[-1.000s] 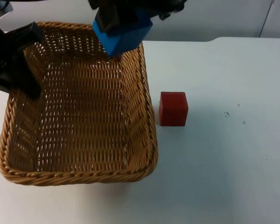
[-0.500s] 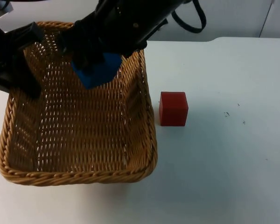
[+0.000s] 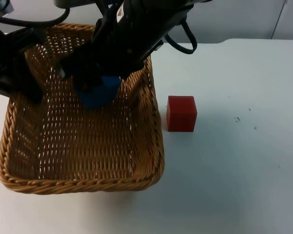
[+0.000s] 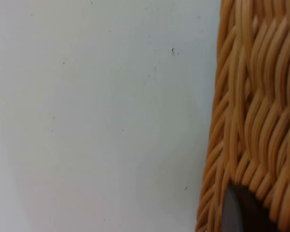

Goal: Pick up the basket with the left hand and place the blue cube into the basket with the right hand.

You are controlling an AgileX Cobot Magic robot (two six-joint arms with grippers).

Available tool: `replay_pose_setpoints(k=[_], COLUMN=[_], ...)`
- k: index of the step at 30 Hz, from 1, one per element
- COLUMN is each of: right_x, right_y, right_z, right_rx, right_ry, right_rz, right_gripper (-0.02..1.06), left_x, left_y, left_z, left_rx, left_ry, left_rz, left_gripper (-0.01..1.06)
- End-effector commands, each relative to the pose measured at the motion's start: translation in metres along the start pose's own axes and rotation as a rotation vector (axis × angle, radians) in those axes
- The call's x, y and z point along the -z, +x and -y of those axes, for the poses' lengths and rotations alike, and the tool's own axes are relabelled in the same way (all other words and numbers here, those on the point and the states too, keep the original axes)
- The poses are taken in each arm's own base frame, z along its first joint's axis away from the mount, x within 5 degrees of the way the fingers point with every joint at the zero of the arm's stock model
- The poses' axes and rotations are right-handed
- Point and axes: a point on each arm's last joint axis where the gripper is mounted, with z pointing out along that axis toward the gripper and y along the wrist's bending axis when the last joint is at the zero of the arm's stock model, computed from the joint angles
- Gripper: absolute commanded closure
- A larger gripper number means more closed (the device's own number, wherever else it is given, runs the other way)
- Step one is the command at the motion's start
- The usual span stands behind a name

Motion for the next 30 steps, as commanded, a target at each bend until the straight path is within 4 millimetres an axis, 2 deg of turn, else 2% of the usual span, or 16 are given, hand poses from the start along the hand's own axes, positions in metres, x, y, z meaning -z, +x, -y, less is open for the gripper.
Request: replay_pose_setpoints(k=[1,2,4,6,7,10,11,13,17,20,21,25,26,28,30], right_x=[0.000,0.000,0.000,0.000,0.000,0.002,0.002,0.008,0.024,0.048,0.048,0.092,0.092,0.112,0.118], right_y=[-0.004,-0.004,-0.004,-0.004,-0.004,-0.004,-0.004,-0.006,-0.011,-0.020,-0.020,-0.033,-0.033,-0.035,-0.035], right_z=[-0.002,-0.002,-0.002,-0.002,-0.002,-0.002,-0.002,-0.002,-0.003,-0.004,-0.004,-0.006,-0.006,-0.007,-0.007], right_rx=[0.010,0.010,0.010,0.010,0.010,0.010,0.010,0.022,0.052,0.064,0.064,0.076,0.076,0.093,0.101], right_ry=[-0.003,-0.003,-0.003,-0.003,-0.003,-0.004,-0.004,-0.001,0.000,0.005,0.005,0.005,0.005,0.004,0.005], right_rz=[0.027,0.027,0.029,0.027,0.027,0.013,0.013,0.013,0.024,0.051,0.051,0.106,0.106,0.113,0.107], right_gripper=[0.85,0.85,0.72,0.52,0.52,0.29,0.29,0.22,0.23,0.25,0.25,0.25,0.25,0.25,0.25], left_x=[0.003,0.003,0.003,0.003,0.003,0.003,0.003,0.003,0.003,0.003,0.003,-0.002,-0.002,-0.008,-0.011], left_y=[-0.003,-0.003,-0.003,-0.003,-0.003,-0.003,-0.003,-0.003,-0.003,-0.003,-0.003,-0.004,-0.004,-0.005,-0.006], left_z=[0.006,0.006,0.006,0.006,0.006,0.006,0.006,0.006,0.006,0.006,0.006,0.003,0.003,0.000,-0.002], left_rx=[0.001,0.001,0.002,0.003,0.003,-0.001,-0.001,-0.001,-0.003,-0.003,-0.003,0.007,0.007,0.014,0.016], left_ry=[0.034,0.034,0.036,0.037,0.037,0.039,0.039,0.038,0.037,0.037,0.037,0.034,0.034,0.031,0.028], left_rz=[0.012,0.012,0.013,0.013,0.013,0.014,0.014,0.016,0.017,0.017,0.017,0.012,0.012,0.008,0.004], left_gripper=[1.05,1.05,1.05,1.05,1.05,1.05,1.05,1.05,1.05,1.05,1.05,1.05,1.05,1.05,1.05])
